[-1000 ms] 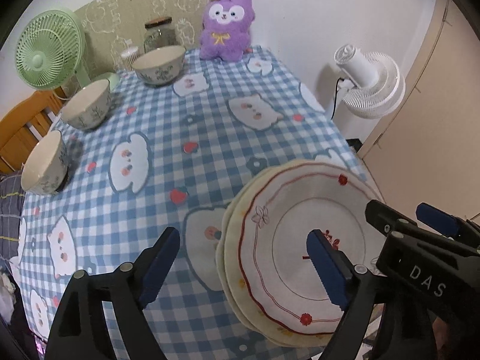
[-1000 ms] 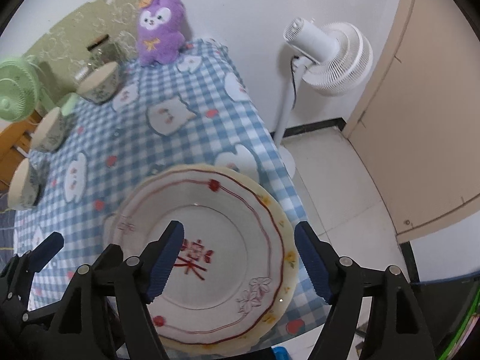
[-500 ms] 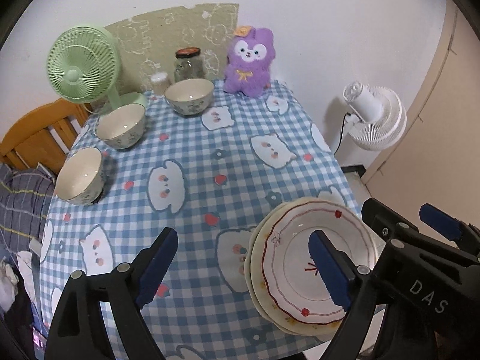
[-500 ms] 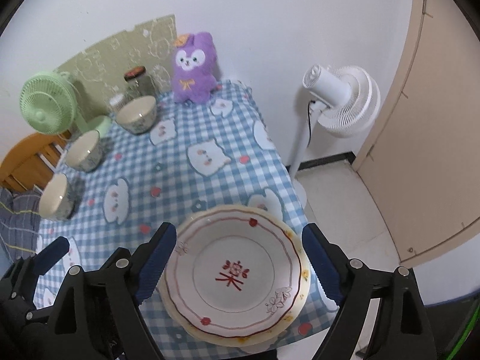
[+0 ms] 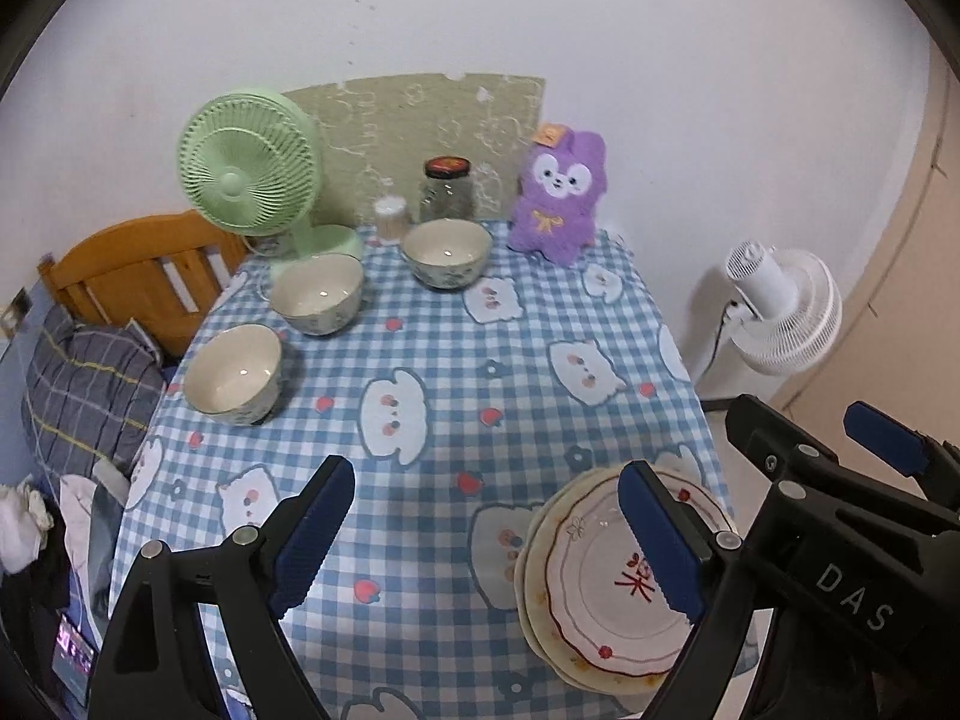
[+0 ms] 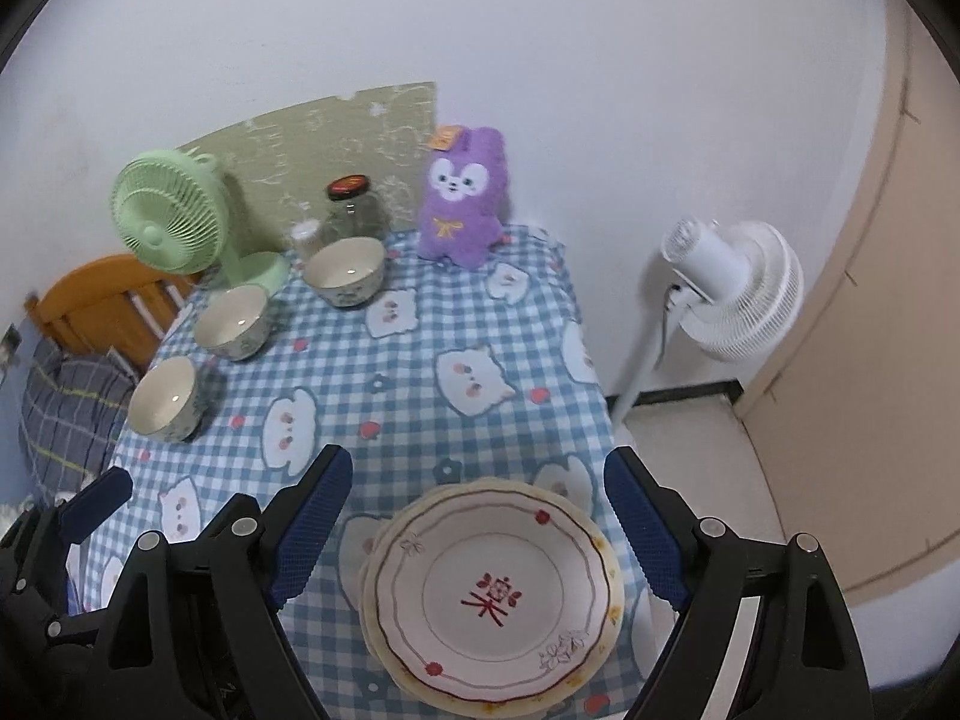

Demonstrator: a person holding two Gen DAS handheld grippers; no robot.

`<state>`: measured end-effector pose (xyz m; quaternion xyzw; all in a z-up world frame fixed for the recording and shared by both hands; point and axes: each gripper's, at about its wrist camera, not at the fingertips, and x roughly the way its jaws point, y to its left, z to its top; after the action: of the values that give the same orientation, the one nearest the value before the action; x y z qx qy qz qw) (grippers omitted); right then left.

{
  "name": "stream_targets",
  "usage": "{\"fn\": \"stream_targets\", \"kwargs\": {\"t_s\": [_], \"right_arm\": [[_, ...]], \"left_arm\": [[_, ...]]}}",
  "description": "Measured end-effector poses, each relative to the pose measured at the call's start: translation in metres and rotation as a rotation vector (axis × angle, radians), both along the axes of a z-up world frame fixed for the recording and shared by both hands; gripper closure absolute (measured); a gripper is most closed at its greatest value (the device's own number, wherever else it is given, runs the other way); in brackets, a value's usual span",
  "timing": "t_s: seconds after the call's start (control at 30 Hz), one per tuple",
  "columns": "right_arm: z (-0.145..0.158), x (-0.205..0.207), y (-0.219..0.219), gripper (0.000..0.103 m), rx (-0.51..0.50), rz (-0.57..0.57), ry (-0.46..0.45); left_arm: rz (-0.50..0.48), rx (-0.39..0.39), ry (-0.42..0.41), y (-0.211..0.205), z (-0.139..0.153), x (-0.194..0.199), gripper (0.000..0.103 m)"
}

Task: Organize plates and bowls
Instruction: 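Lower the red-rimmed plate onto the stack and open both tools, then withdraw both tools from the plates and move toward the nearest beige bowl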

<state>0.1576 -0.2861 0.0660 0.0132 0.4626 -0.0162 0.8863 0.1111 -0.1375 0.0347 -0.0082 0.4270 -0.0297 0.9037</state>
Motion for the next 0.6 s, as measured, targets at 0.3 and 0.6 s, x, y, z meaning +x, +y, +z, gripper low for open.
{"fn": "stream_targets", "kwargs": {"t_s": [0.3, 0.6], "right_arm": [[0.004, 0.015, 0.032, 0.015, 0.001, 0.005, -0.003], [0.005, 0.031, 0.077, 0.015, 0.018, -0.015, -0.035]], "left_arm": [[0.029, -0.002, 0.008, 0.025, 0.003, 0.009, 0.013], [-0.004, -0.017, 0.031, 0.069, 0.001, 0.030, 0.015]]}}
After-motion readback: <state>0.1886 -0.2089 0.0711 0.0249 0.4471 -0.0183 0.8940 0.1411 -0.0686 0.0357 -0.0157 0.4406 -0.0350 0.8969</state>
